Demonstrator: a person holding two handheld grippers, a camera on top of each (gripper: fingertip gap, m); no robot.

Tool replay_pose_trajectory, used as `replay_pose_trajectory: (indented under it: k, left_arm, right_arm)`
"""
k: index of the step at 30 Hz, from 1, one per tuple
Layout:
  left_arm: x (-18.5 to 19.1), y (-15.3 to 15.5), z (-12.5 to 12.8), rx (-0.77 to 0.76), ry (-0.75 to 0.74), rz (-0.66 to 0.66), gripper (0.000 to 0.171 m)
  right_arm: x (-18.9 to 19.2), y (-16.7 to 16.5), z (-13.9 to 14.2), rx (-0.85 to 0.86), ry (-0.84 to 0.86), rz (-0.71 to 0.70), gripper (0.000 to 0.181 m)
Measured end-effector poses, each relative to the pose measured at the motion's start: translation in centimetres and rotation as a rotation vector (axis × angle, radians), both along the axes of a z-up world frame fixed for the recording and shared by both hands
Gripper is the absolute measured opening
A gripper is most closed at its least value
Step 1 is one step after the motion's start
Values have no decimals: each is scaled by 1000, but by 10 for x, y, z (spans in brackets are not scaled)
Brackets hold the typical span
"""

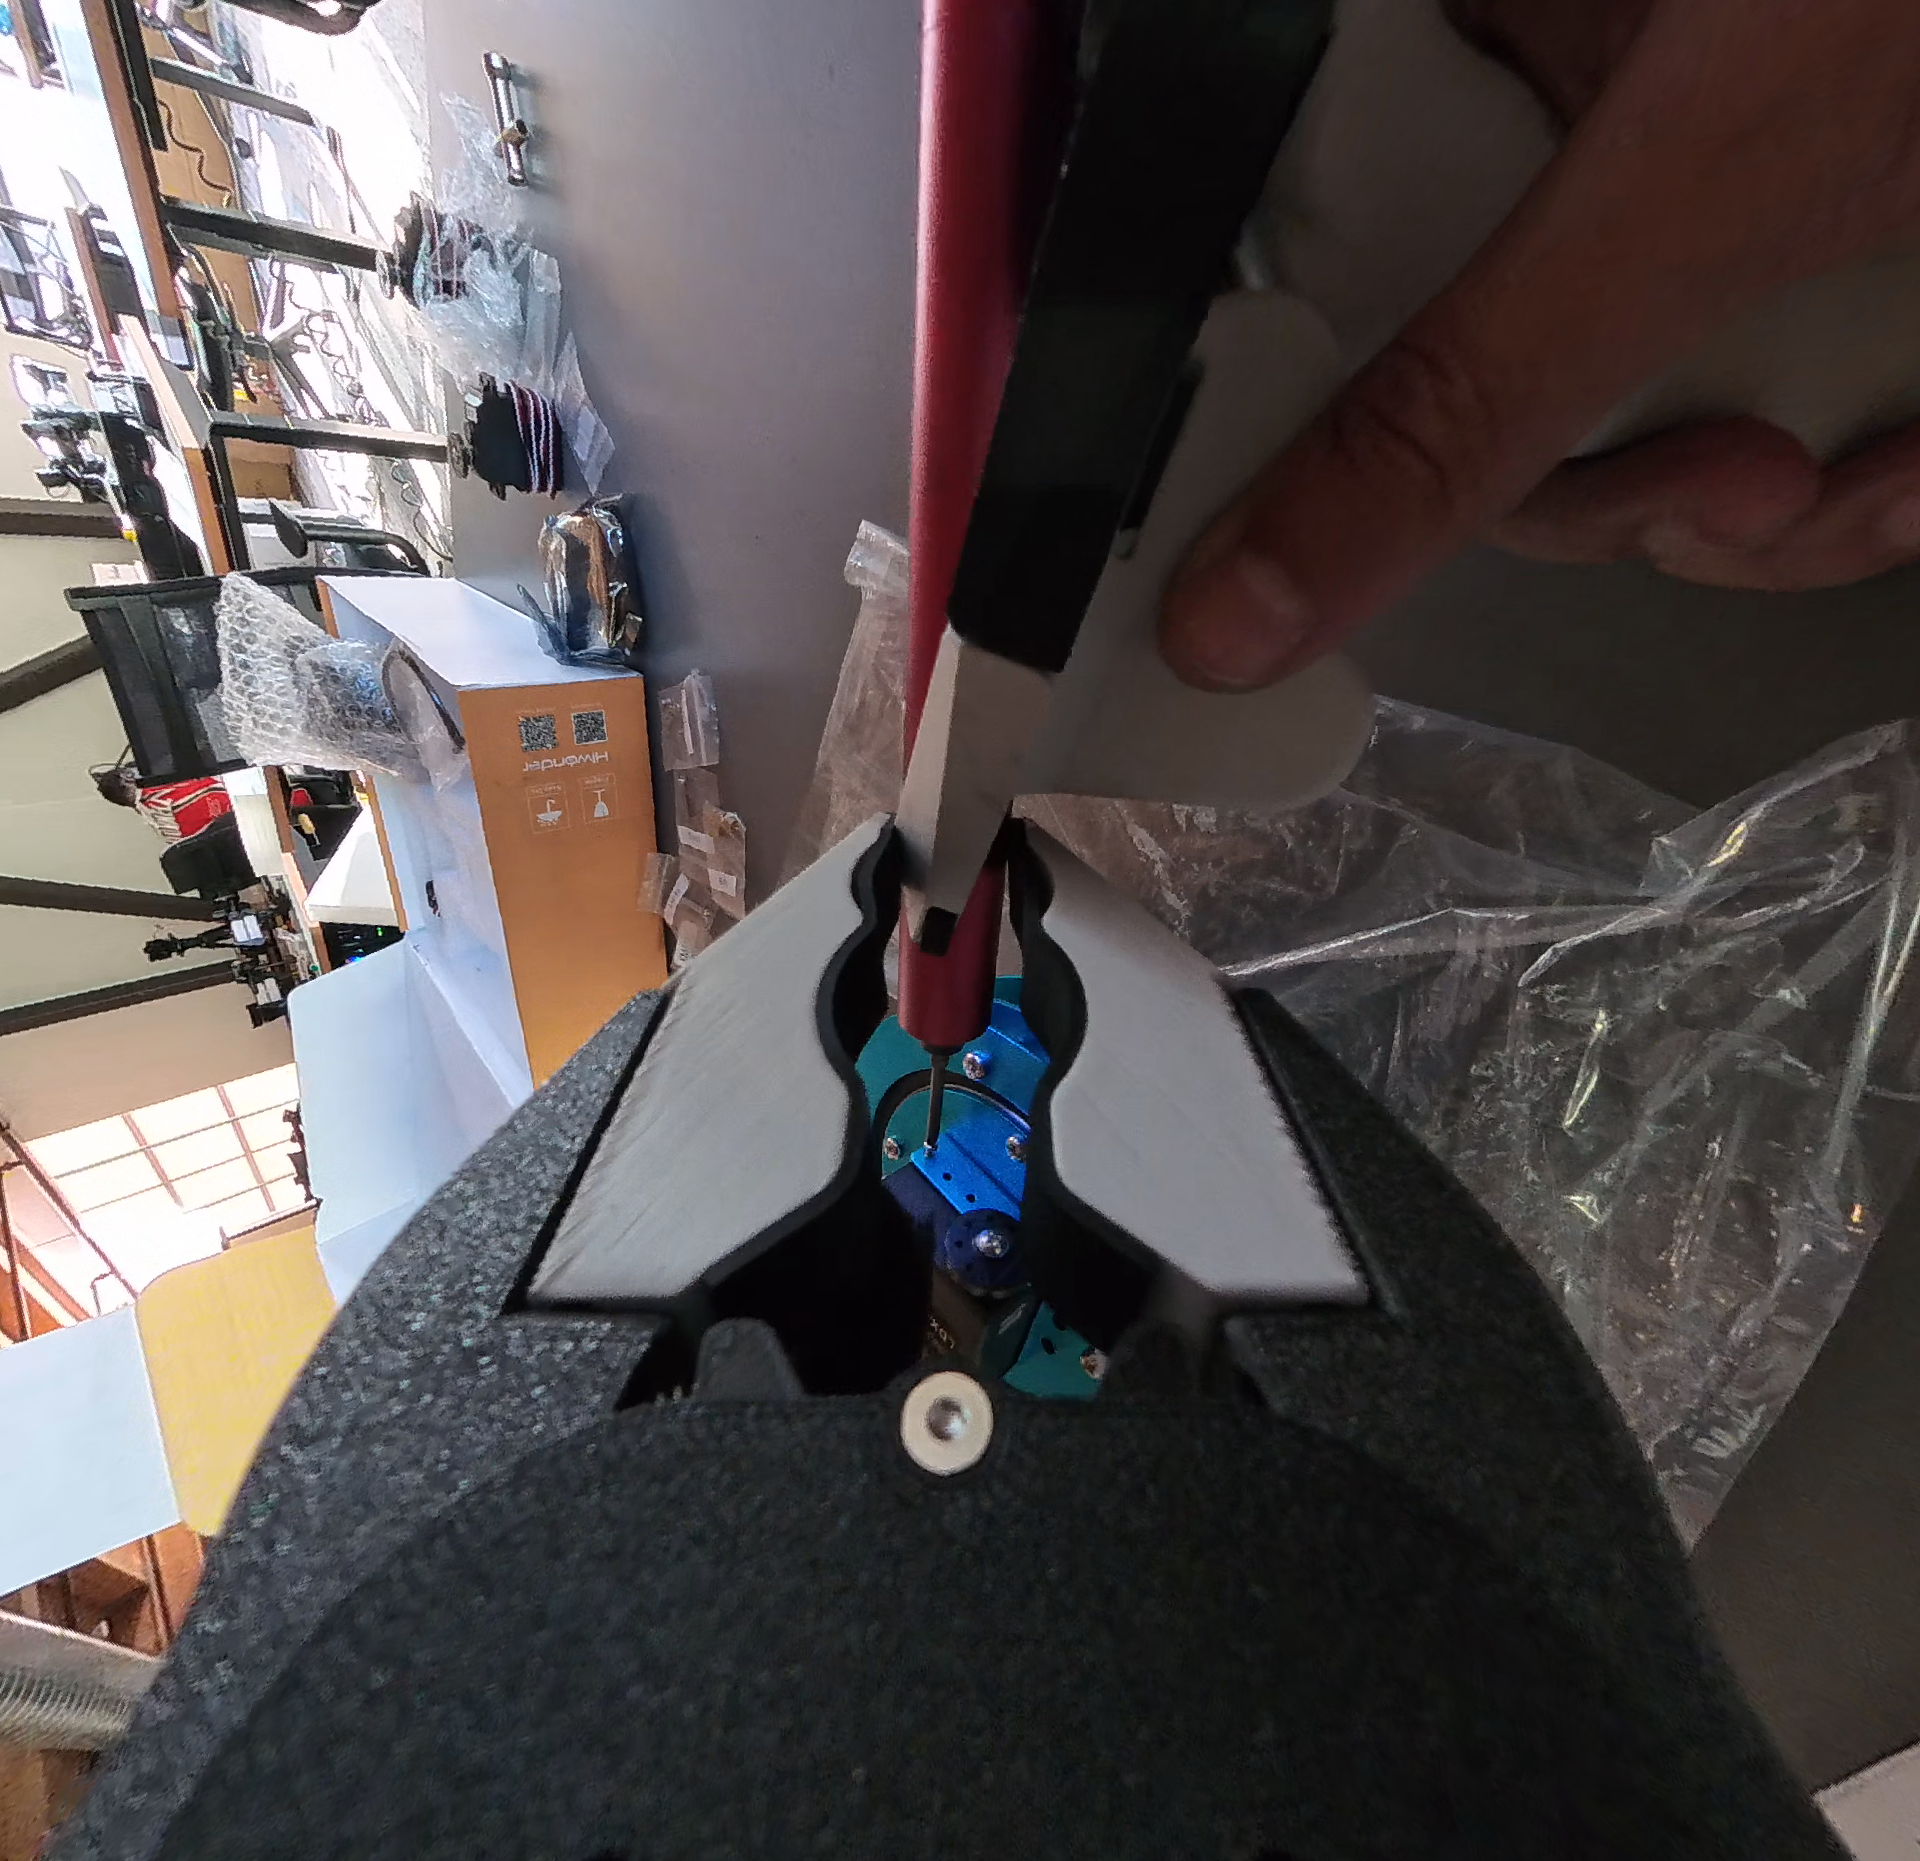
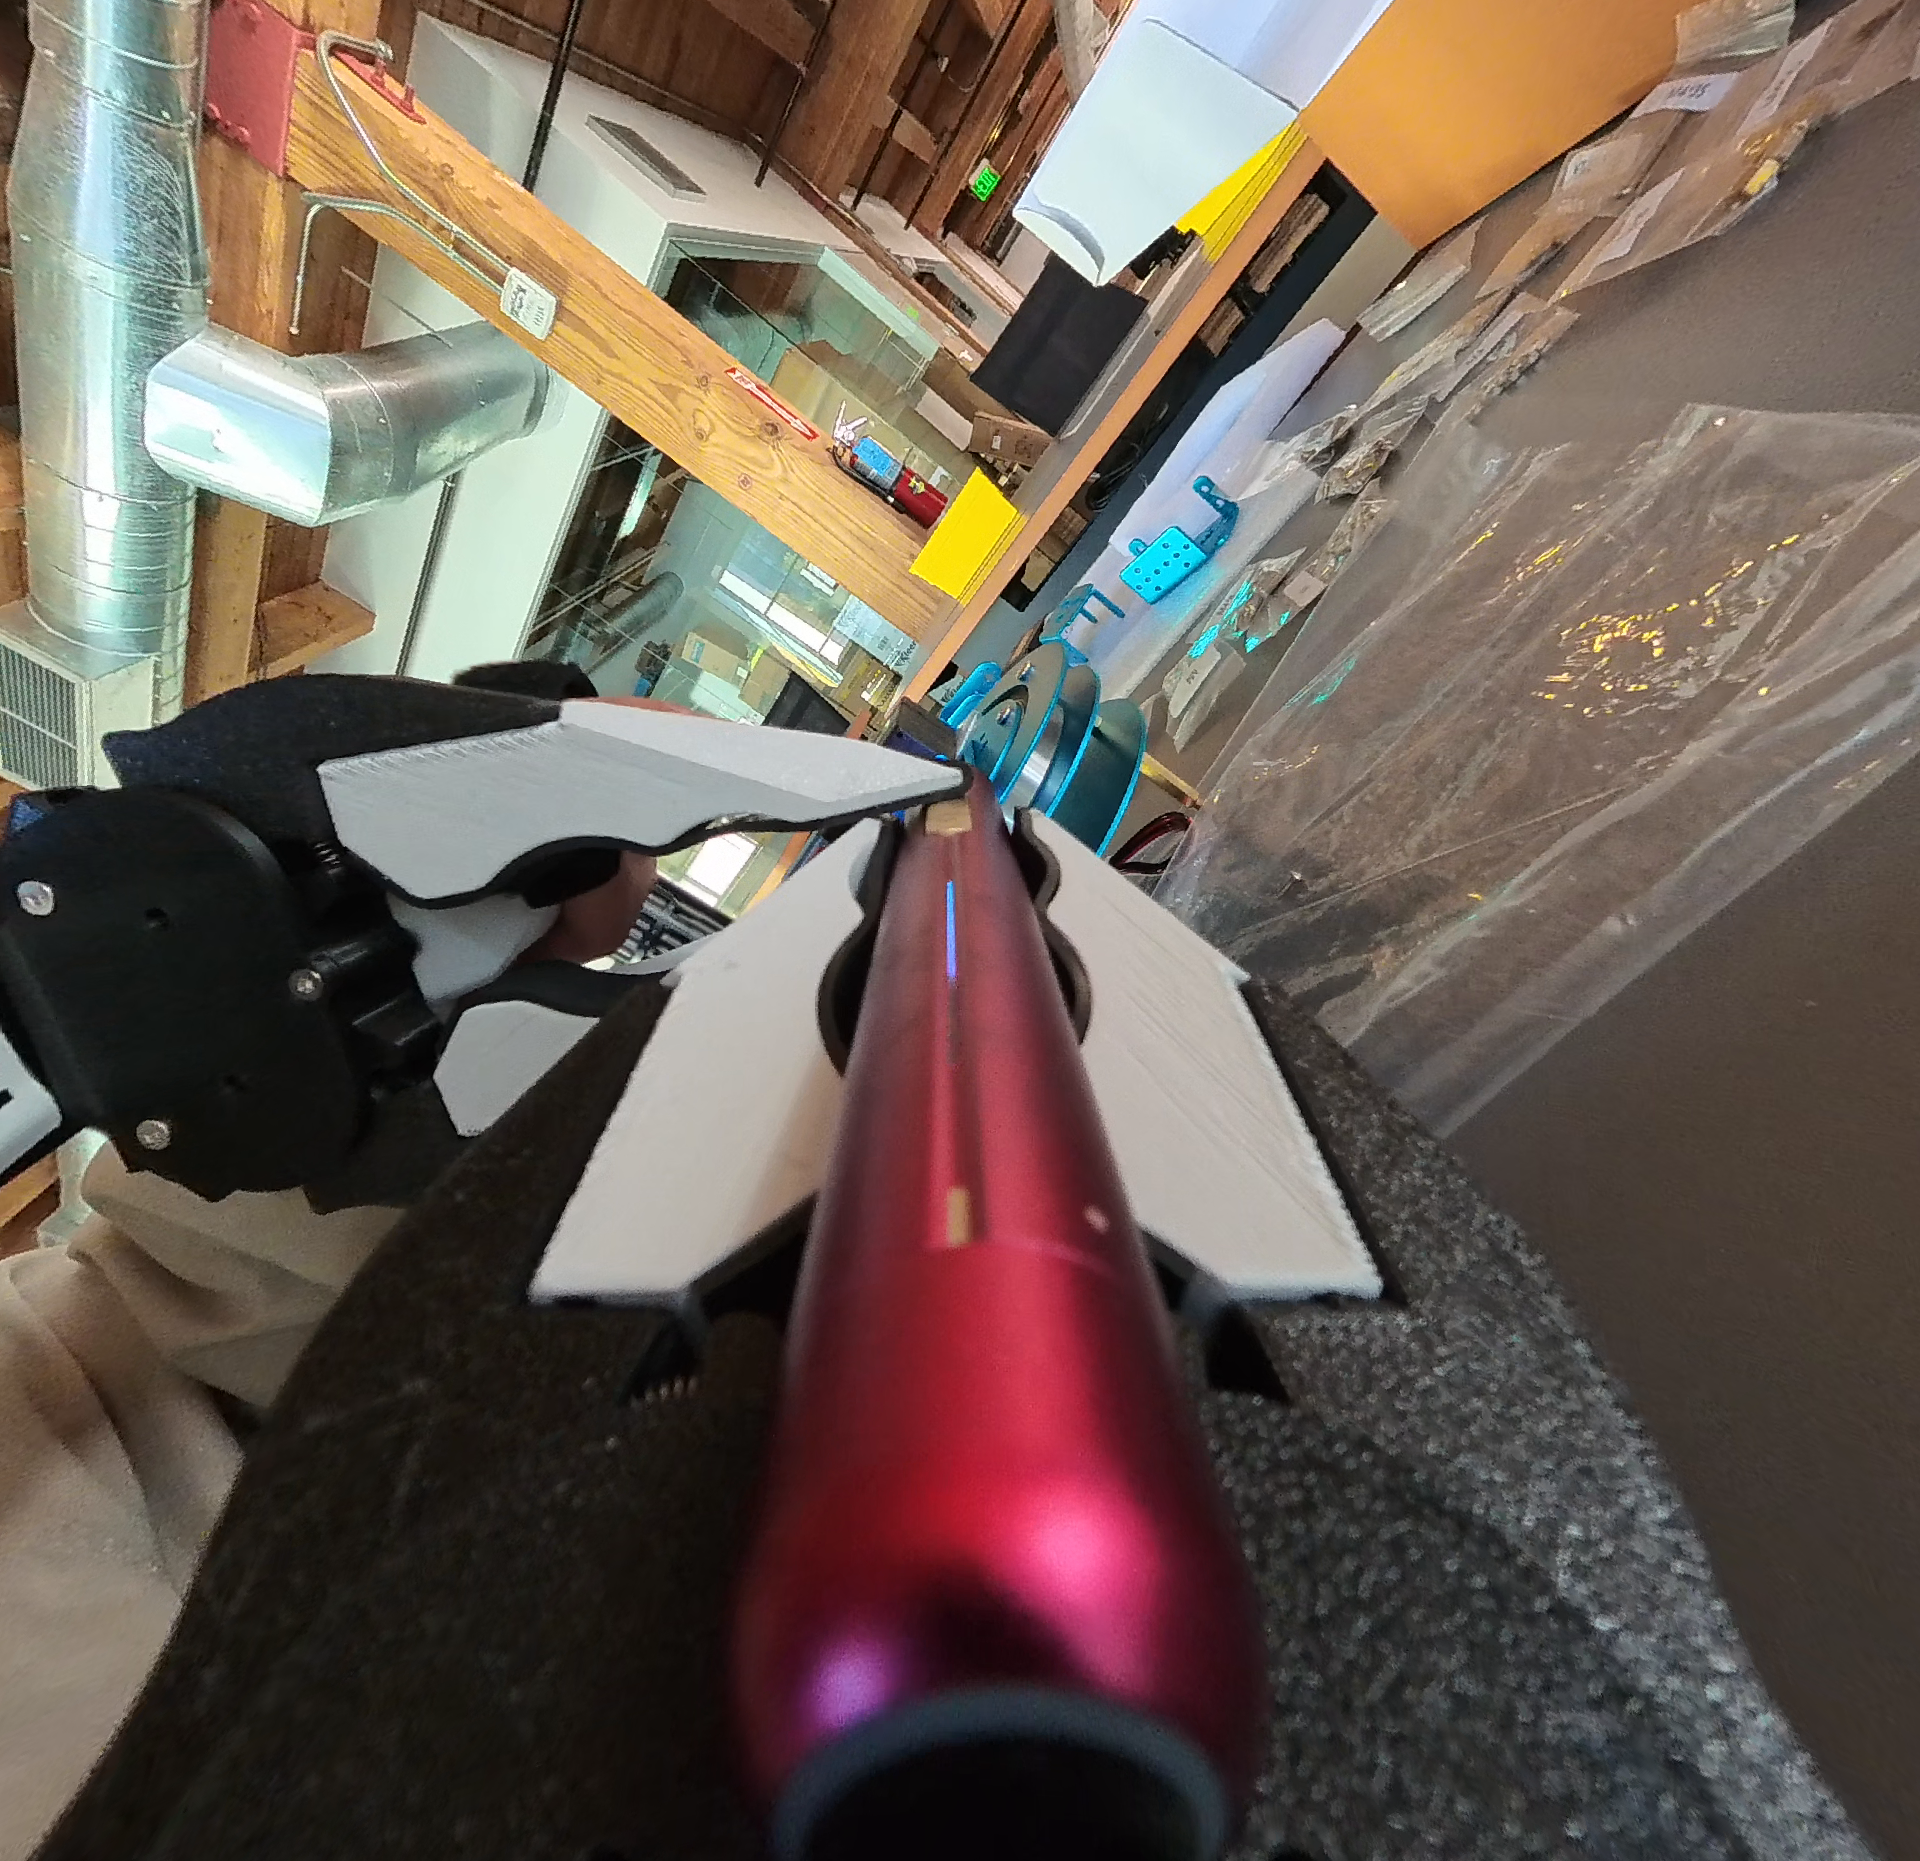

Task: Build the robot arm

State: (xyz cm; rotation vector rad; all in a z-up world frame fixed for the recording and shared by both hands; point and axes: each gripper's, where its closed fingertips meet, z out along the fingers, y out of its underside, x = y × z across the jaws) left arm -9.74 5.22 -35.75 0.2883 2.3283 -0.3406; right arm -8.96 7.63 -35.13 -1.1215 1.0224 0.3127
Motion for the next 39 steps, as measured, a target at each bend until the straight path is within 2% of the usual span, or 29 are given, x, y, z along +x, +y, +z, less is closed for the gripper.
replay_pose_trajectory:
  k: [6,15,19,23,25,33,39]
  left_arm:
    - [0,3,-3,11,3,11,18]
    - [-4,-1,10,-27,-119,-14,23]
    - [-5,12,22,-132,-76,100,32]
    - [11,45,32,-343,-19,367,33]
    - [13,57,29,-420,15,435,32]
    - [9,63,24,-507,50,438,20]
    - [16,69,19,-473,6,435,19]
  right_arm:
    - [-1,3,-3,-16,10,14,20]
    - [-2,-6,5,-3,-40,21,20]
    - [2,-17,9,-28,-89,14,20]
    - [2,-21,17,46,-89,82,20]
    - [1,-21,19,78,-80,120,20]
    - [-9,-23,27,149,-74,182,20]
    - [-4,-15,21,109,-56,189,20]
